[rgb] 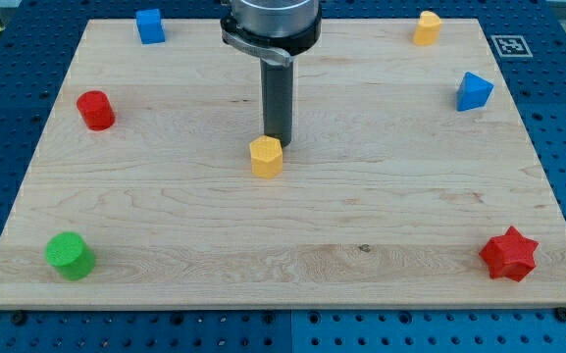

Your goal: Push the yellow hexagon to the bottom center of the board

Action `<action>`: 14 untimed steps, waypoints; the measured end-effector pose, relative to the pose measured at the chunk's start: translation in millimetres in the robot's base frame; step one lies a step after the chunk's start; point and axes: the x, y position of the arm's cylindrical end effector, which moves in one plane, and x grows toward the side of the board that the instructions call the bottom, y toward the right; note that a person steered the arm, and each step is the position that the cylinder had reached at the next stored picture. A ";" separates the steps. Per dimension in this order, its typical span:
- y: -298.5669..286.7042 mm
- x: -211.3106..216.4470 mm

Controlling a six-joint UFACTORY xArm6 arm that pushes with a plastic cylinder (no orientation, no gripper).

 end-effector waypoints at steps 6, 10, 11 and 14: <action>-27.0 37.7; -76.6 76.9; -82.4 100.3; -40.6 100.8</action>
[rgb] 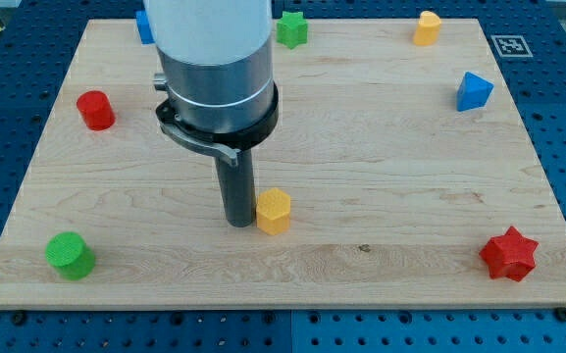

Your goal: Push the yellow hexagon to the bottom center of the board

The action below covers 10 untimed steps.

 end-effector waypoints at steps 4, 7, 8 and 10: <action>50.1 -20.0; 52.5 16.7; 52.5 -14.9; 53.0 -122.4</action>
